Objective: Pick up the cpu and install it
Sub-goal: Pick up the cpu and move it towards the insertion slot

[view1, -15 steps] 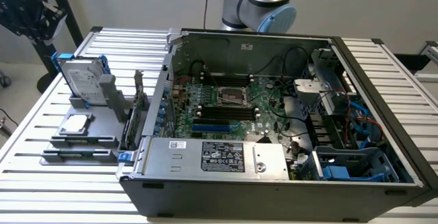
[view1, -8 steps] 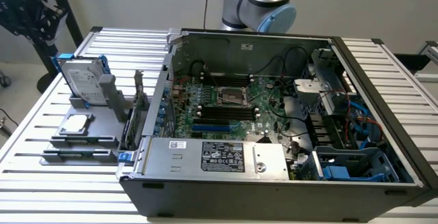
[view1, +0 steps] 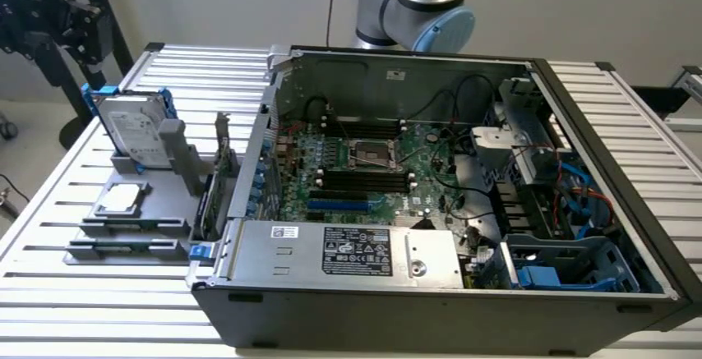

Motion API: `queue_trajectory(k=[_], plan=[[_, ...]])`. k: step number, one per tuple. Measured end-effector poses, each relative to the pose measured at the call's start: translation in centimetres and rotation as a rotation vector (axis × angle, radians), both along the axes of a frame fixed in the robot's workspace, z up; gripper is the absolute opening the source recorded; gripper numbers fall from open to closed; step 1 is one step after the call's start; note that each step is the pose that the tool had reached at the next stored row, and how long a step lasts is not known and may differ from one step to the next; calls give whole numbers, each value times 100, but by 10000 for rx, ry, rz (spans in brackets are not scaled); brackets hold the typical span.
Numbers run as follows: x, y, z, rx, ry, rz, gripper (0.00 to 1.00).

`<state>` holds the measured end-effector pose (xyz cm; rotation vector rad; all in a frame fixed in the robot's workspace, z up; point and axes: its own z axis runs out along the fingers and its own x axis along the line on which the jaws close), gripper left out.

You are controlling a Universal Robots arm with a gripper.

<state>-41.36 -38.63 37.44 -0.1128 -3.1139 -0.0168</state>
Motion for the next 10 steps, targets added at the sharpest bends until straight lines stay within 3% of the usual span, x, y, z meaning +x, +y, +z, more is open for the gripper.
queue_trajectory(k=[3,10], plan=[[-9,0,-45,1,-1,11,65],[-44,-3,-174,10,0,424,65]])
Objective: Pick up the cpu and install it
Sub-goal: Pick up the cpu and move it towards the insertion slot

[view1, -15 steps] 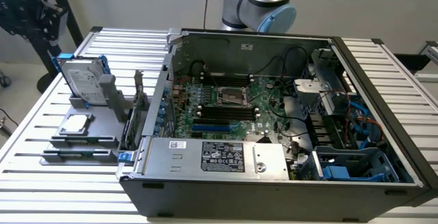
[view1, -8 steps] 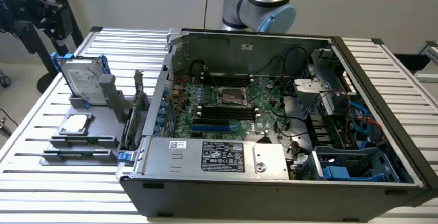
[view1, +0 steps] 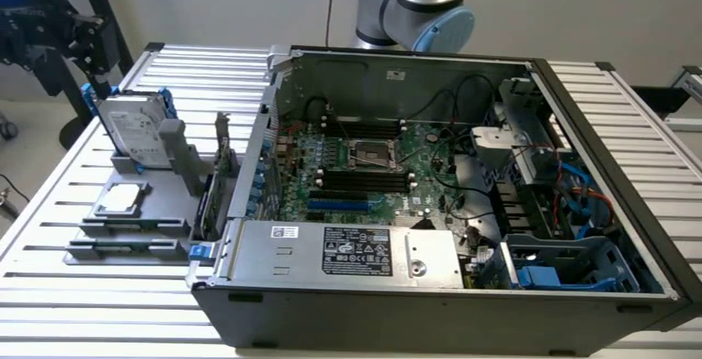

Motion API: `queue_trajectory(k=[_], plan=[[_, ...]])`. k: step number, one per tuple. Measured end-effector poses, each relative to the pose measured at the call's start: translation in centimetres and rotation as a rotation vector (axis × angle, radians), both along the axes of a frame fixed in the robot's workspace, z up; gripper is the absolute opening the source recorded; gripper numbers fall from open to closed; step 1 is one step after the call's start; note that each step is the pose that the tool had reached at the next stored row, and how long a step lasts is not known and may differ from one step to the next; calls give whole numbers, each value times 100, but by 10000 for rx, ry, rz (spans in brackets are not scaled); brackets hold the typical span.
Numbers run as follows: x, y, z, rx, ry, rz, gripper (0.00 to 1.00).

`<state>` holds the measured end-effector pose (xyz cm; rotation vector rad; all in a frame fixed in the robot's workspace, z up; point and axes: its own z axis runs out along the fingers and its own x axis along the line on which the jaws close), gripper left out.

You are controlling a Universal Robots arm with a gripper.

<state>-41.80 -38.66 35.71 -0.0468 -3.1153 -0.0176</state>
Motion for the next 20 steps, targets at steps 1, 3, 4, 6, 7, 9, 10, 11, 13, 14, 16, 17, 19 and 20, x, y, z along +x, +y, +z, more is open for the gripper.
queue_trajectory(k=[1,3,4,6,7,9,10,11,13,14,16,17,19,20], plan=[[-3,-1,-18,3,0,83,65],[-10,-1,-54,7,0,234,65],[-15,-2,-72,9,1,297,65],[-34,-3,-108,11,0,378,65],[-53,-5,-126,9,3,392,65],[-92,-6,-163,10,1,393,65],[-109,-7,-181,10,1,394,65],[-125,-9,-199,10,1,394,65],[-155,-14,-237,11,0,394,65],[-163,-16,-255,11,-2,393,65],[-169,-21,-290,10,0,395,65],[-169,-23,-308,10,1,393,65],[-169,-29,-345,10,0,393,65],[-167,-32,-363,10,0,394,65]])
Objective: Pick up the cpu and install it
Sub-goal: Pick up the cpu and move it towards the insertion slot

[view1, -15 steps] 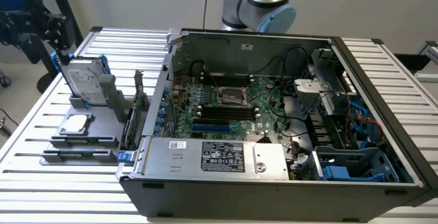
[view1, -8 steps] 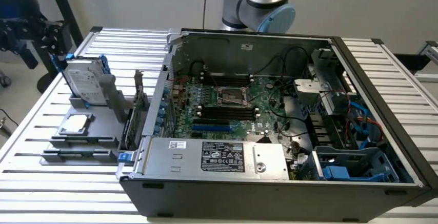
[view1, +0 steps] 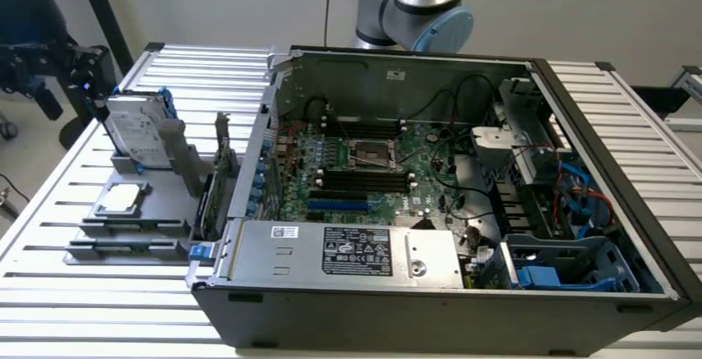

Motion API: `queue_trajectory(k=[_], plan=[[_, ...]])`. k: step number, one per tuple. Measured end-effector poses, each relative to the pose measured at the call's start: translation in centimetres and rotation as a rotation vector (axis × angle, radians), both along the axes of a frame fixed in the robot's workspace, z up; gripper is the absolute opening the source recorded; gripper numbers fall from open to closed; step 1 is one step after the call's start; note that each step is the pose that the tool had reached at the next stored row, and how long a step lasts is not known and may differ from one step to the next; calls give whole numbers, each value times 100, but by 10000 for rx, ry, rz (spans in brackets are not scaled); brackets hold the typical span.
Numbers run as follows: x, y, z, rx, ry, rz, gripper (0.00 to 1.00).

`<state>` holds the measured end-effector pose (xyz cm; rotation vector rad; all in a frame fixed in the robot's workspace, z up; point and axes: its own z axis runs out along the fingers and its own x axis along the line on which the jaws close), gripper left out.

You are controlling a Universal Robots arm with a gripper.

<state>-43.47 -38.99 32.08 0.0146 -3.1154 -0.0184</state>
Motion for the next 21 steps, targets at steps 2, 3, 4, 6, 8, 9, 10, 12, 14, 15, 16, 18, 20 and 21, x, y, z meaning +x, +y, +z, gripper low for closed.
queue_trajectory(k=[2,3,4,6,8,9,10,12,14,15,16,18,20,21], plan=[[6,-5,-37,0,0,0,65],[10,-7,-56,0,1,3,65],[15,-9,-73,-1,1,4,65],[24,-14,-110,0,-1,8,65],[33,-20,-146,0,-1,11,65],[37,-23,-164,0,1,12,65],[40,-26,-182,-1,1,11,65],[47,-34,-218,-1,1,12,65],[53,-43,-255,0,0,12,65],[55,-49,-273,0,0,12,65],[56,-55,-292,0,-1,12,65],[61,-69,-328,0,0,13,65],[66,-81,-364,0,0,15,65],[69,-88,-382,0,0,17,65]])
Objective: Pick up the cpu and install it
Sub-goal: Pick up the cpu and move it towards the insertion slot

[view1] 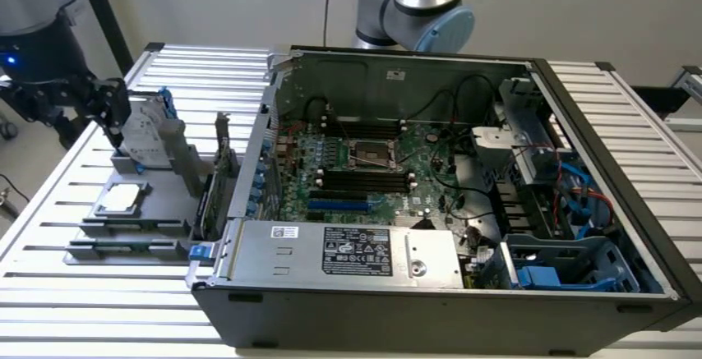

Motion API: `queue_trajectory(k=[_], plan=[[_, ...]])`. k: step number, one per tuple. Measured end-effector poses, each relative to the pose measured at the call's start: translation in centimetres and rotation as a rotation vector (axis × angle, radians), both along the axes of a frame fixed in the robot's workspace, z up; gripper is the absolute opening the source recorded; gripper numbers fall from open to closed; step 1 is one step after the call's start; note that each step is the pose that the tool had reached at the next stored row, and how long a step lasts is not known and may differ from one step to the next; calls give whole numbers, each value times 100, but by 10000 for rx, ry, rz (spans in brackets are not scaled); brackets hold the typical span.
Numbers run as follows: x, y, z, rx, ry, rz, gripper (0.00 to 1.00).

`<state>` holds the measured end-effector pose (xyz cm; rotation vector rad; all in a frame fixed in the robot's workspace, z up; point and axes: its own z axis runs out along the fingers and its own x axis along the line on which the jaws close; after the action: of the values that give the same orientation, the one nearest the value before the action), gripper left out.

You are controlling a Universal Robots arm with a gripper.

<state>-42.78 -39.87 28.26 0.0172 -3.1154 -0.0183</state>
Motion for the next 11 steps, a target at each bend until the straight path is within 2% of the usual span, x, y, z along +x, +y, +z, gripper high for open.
queue_trajectory(k=[11], plan=[[29,-75,-201,0,1,39,65]])
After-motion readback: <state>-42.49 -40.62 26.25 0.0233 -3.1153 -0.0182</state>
